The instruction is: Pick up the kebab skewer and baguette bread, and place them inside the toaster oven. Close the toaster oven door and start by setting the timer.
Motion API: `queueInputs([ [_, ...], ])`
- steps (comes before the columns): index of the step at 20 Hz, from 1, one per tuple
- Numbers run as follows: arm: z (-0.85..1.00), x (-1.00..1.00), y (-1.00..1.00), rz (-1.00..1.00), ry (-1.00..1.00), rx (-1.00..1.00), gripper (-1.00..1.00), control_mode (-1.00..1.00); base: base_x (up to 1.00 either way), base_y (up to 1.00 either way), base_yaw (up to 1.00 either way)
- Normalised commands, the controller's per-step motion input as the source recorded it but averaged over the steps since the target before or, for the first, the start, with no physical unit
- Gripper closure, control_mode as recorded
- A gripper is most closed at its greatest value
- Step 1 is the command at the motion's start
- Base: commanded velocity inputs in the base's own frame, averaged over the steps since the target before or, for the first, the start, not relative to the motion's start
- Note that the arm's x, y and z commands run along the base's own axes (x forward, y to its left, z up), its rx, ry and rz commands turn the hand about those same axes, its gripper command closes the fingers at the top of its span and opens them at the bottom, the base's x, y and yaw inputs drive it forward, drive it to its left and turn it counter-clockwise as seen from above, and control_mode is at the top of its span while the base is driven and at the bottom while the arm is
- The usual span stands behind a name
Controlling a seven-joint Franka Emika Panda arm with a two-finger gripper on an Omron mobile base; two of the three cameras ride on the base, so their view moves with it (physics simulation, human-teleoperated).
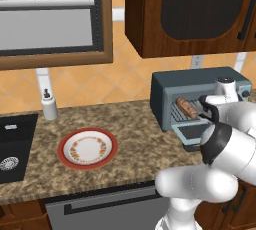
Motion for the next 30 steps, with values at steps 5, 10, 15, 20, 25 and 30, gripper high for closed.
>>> queueInputs([
  [5, -0.01, 0.41, 0.01, -0.17, 0.00, 0.00, -1.00, -1.00, 0.00, 0.00, 0.00],
  [10, 0.00, 0.42, 0.00, -0.17, 0.00, 0.00, -1.00, -1.00, 0.00, 0.00, 0.00],
  [15, 0.00, 0.19, 0.00, -0.16, 0.00, 0.00, -1.00, -1.00, 0.00, 0.00, 0.00],
  [20, 0.00, -0.41, -0.10, -0.07, 0.00, 0.00, -1.00, -1.00, 0.00, 0.00, 0.00],
  [25, 0.01, -0.98, -0.08, 0.00, 0.01, 0.00, -1.00, -1.00, 0.00, 0.00, 0.00],
  [30, 0.18, -0.98, 0.01, 0.02, 0.02, 0.00, -1.00, -1.00, 0.00, 0.00, 0.00],
])
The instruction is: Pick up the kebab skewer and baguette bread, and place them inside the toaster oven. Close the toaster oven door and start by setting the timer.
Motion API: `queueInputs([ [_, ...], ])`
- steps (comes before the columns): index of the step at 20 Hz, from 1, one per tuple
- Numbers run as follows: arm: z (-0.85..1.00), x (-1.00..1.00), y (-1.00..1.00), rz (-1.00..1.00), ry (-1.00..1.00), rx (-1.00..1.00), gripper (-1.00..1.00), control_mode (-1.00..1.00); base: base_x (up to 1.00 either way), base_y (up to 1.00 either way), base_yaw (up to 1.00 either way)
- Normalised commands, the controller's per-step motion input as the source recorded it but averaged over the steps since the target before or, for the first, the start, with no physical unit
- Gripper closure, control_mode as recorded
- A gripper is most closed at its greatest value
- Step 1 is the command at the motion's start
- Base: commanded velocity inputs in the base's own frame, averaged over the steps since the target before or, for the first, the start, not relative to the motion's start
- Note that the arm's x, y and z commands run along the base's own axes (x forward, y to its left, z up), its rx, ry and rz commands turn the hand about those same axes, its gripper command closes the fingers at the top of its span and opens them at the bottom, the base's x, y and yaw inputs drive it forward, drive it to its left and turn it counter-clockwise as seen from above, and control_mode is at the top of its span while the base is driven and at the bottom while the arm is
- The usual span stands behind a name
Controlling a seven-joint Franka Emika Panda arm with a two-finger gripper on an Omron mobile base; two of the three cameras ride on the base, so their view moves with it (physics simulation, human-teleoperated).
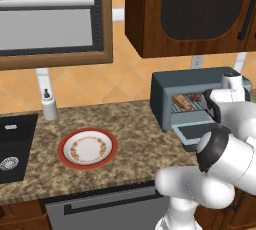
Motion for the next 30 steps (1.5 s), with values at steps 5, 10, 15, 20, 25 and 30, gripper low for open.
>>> queueInputs([
  [5, 0.11, -0.93, 0.43, 0.29, 0.17, 0.00, -1.00, -1.00, 0.00, 0.00, 0.00],
  [10, -0.01, -0.65, 0.46, 0.37, 0.17, 0.06, -1.00, -1.00, 0.00, 0.00, 0.00],
  [15, 0.00, 0.02, 0.39, 0.25, 0.20, 0.15, -1.00, -1.00, 0.00, 0.00, 0.00],
  [20, -0.19, -0.05, 0.42, 0.11, 0.09, 0.19, -1.00, -1.00, 0.00, 0.00, 0.00],
  [25, -0.11, 0.25, 0.27, 0.00, 0.07, 0.20, -1.00, -1.00, 0.00, 0.00, 0.00],
  [30, -0.28, 0.23, 0.15, 0.04, 0.00, 0.03, -1.00, -1.00, 0.00, 0.00, 0.00],
])
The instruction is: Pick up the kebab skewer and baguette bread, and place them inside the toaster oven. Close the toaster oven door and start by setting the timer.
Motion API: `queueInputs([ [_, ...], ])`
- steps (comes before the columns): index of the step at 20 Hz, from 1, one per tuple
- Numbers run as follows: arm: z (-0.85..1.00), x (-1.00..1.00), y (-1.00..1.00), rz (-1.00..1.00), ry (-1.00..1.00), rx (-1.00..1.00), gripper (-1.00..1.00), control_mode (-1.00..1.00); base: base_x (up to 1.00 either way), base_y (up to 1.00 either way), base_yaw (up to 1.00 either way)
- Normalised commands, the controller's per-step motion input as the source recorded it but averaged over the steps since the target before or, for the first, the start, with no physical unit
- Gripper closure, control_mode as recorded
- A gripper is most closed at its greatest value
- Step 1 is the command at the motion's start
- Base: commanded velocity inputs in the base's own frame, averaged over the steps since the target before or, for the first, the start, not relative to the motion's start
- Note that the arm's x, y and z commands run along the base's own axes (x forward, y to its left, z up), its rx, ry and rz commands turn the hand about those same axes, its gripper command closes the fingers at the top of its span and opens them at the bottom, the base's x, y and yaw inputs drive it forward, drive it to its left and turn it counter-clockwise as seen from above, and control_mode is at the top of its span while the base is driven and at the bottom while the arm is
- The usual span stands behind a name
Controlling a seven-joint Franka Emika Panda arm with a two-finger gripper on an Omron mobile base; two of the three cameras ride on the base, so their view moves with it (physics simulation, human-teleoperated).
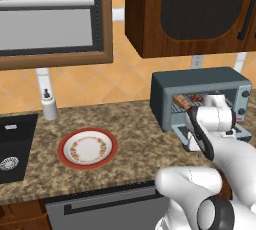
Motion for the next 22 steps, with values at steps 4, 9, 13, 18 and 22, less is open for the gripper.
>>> queueInputs([
  [4, -0.30, 0.32, 0.18, 0.10, 0.00, 0.00, -1.00, -1.00, 0.00, 0.00, 0.00],
  [9, -0.42, 0.18, 0.06, 0.08, 0.01, 0.00, -1.00, -1.00, 0.00, 0.00, 0.00],
  [13, -0.51, 0.23, 0.02, 0.02, 0.00, 0.00, -1.00, -1.00, 0.00, 0.00, 0.00],
  [18, -0.25, 0.40, 0.00, 0.00, 0.00, 0.02, -1.00, -1.00, 0.00, 0.00, 0.00],
  [22, -0.10, 0.39, -0.01, 0.00, 0.00, 0.03, -1.00, -1.00, 0.00, 0.00, 0.00],
])
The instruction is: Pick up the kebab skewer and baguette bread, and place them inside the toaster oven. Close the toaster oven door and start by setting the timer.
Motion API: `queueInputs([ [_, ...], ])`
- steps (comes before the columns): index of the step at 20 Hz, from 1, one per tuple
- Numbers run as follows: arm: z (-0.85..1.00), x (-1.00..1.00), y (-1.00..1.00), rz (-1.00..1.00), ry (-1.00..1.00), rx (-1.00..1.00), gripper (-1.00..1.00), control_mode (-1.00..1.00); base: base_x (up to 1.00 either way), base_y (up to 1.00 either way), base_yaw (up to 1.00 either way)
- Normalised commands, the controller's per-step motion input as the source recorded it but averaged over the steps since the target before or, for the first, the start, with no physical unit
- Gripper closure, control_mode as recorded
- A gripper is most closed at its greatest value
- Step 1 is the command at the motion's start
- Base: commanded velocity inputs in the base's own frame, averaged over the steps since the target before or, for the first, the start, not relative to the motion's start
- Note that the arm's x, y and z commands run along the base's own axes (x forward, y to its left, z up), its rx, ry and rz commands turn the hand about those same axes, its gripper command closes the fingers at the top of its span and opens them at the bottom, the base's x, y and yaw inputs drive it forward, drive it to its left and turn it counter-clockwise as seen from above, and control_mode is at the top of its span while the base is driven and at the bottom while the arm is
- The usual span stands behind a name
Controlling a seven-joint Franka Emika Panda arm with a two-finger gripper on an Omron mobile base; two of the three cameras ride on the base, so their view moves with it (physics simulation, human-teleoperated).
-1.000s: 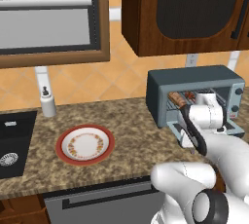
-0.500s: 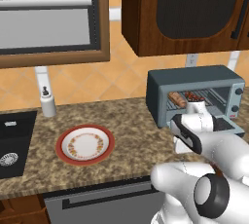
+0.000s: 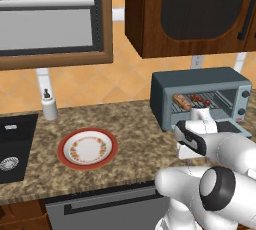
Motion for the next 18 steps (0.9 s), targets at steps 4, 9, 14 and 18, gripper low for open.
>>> queueInputs([
  [4, -0.01, 0.45, -0.09, 0.00, 0.00, 0.02, -1.00, -1.00, 0.00, 0.00, 0.00],
  [9, 0.00, 0.37, -0.13, 0.00, -0.09, 0.03, -1.00, -1.00, 0.00, 0.00, 0.00],
  [14, 0.17, 0.64, -0.04, 0.00, -0.08, 0.06, -1.00, -1.00, 0.00, 0.00, 0.00],
  [18, 0.32, 0.65, 0.00, 0.00, -0.12, 0.07, -1.00, -1.00, 0.00, 0.00, 0.00],
])
